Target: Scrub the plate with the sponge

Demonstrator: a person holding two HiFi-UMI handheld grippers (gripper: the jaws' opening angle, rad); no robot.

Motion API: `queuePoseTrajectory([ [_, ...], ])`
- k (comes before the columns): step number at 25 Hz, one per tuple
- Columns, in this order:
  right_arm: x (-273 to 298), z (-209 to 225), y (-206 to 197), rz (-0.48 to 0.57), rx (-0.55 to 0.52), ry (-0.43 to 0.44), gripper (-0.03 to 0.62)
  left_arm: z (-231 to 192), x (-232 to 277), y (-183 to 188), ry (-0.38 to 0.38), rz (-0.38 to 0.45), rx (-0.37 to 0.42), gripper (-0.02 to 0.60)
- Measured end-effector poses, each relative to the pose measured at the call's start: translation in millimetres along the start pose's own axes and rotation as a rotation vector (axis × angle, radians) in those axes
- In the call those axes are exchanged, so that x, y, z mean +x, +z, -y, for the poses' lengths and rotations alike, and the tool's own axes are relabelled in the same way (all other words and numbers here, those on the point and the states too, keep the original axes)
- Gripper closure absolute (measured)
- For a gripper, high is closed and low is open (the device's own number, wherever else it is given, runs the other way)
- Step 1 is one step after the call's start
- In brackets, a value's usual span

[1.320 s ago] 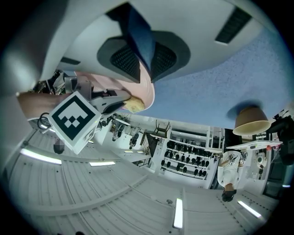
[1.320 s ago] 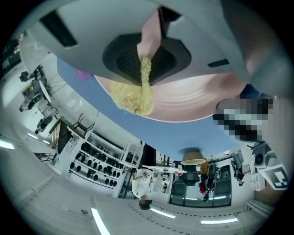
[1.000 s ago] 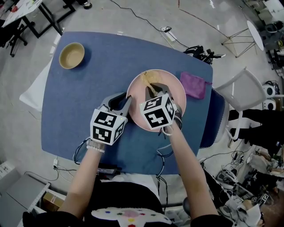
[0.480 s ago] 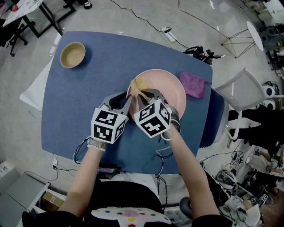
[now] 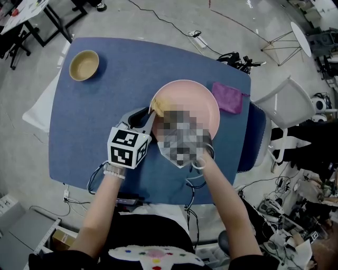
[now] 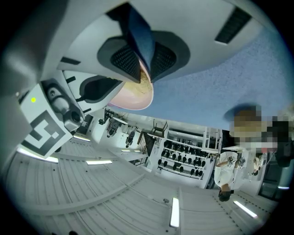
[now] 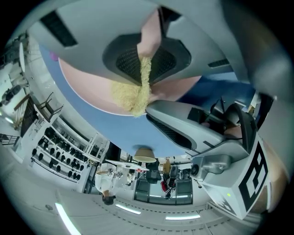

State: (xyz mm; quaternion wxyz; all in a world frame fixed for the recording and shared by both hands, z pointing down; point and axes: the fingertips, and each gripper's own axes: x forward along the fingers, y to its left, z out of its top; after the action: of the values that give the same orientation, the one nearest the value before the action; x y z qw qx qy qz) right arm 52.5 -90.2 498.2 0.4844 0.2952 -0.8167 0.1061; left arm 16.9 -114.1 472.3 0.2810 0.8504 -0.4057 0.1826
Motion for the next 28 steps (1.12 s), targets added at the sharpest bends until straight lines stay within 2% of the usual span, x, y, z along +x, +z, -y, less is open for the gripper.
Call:
queuePoseTrajectory([
  [14, -11.7, -34.5, -14.8, -0.025, -0.123, 0.116, 0.553, -1.4, -0.6, -2.8, 0.000, -0.016, 0.020, 0.500],
  [22, -27.9, -62.2, -39.0, -0.089, -0.204, 0.236, 0.553, -1.7, -1.7, -2.6, -0.003, -0.017, 0.018, 0.502],
  [28, -39.3, -66.8, -58.8, -0.158, -0.238, 0.303, 0.554, -1.8, -0.7, -3.7, -0.010, -0.021, 0.021, 0.500],
])
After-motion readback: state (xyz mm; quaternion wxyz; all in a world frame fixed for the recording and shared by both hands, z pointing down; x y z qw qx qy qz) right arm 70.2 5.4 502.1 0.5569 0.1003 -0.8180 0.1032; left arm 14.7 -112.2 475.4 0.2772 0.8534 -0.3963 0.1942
